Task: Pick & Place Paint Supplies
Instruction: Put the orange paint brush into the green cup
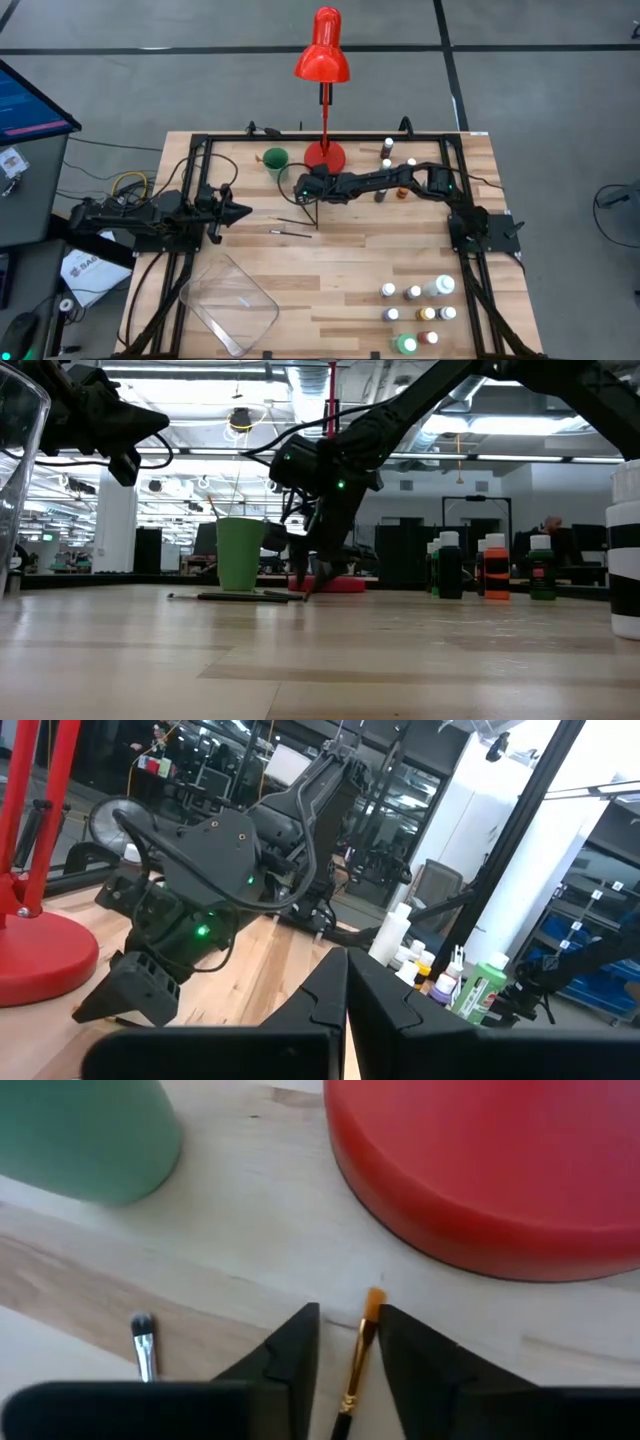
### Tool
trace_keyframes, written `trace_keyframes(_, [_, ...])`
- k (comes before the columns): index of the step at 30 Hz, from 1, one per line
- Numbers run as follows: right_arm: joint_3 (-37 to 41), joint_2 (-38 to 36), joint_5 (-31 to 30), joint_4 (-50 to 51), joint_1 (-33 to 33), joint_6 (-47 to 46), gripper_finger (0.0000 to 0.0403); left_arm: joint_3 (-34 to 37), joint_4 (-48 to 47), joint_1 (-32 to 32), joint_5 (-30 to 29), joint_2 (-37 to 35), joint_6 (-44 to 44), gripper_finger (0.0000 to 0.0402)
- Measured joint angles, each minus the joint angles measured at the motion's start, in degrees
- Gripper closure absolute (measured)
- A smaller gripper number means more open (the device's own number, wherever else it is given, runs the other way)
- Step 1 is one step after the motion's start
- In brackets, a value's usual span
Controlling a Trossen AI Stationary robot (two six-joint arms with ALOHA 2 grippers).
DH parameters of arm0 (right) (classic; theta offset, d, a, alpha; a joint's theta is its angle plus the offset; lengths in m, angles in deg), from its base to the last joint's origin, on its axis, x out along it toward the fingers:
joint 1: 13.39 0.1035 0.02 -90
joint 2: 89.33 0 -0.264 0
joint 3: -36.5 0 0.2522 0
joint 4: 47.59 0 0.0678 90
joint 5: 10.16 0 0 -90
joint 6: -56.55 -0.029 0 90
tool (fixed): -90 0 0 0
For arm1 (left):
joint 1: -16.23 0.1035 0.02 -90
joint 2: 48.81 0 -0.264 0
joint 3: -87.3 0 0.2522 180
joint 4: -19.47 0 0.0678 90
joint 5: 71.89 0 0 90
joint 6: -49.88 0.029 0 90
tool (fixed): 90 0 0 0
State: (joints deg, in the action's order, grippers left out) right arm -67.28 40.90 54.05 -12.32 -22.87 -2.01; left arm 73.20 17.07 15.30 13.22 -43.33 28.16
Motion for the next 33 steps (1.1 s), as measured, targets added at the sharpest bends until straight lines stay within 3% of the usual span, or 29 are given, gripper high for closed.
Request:
trace_keyframes(8, [0.1,-0.3,0.3,0.9,0.3,-1.5,0.0395,0.0,0.0,0.0,0.0,0.0,0.0,0.0401])
trace_keyframes(17, [0.3,-4.3,2.6,2.3,0.9,-0.8,0.0401,0.0,0.2,0.0,0.2,0.0,0.0,0.0401])
trace_keyframes(23, [0.3,-9.1,0.4,2.0,1.9,1.4,0.0402,0.0,0.3,0.0,0.2,0.0,0.0,0.0401])
trace_keyframes(29, [0.2,-14.6,-5.1,-4.8,3.9,9.1,0.0402,0.0,0.3,0.0,0.1,0.0,0.0,0.0401])
trace_keyframes(33, [0.2,-16.8,-7.9,-16.7,5.4,24.1,0.0403,0.0,0.3,0.0,0.1,0.0,0.0,0.0401])
